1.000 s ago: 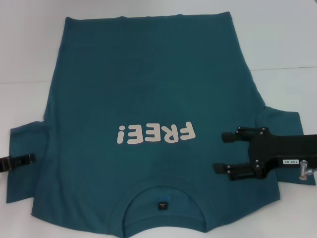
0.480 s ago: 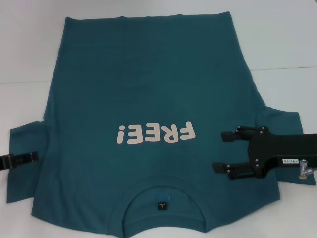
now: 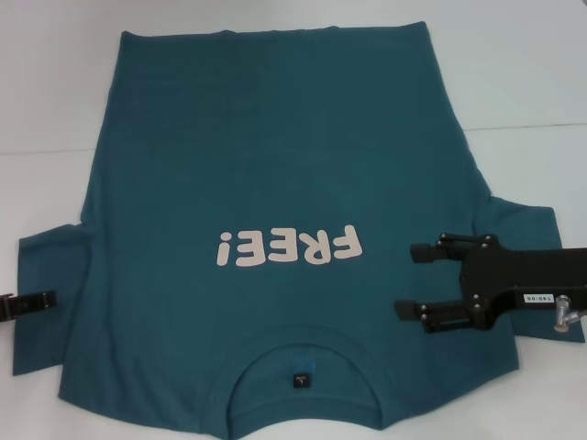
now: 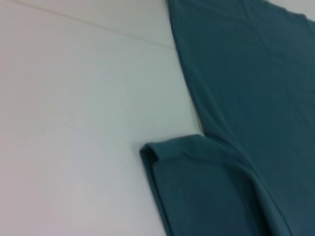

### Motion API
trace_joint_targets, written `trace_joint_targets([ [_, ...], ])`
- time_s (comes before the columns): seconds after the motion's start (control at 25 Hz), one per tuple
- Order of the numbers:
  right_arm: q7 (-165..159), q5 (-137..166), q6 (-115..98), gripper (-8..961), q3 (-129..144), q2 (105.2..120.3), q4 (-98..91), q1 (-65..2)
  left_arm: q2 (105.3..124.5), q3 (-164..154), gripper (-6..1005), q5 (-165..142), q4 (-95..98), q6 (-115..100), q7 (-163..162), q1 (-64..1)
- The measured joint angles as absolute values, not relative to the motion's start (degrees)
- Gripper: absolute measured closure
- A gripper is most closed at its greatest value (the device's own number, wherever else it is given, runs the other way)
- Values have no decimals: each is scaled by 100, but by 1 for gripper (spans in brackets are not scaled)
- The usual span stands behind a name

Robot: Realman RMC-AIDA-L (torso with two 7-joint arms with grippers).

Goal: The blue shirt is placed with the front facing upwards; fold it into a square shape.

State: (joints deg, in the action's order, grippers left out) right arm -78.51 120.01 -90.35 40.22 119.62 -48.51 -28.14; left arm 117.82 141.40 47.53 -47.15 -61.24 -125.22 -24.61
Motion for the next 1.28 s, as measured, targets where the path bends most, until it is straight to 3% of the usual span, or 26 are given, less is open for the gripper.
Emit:
trace_joint_targets([
  [0.68,-7857,12022,-8986,27,4007,11953,-4846,-2789,11765,14110,182,4787,-4589,-6519,-12531,-2775],
  [0.76,-7857,12018,-8984,27,4007,11952,-4845,-2787,11768,14094,333,4787,-4570,-6492,-12530,-2788],
  [1.0,-7857,12010,-8981,27,4008,11953,-4842,-2788,11770,14074,330,4728,-4474,-6309,-12494,-2809],
  [1.28,-7857,12012,-8973,27,4007,11953,-4842,-2804,11754,14000,583,4579,-4396,-6196,-12410,-2842],
])
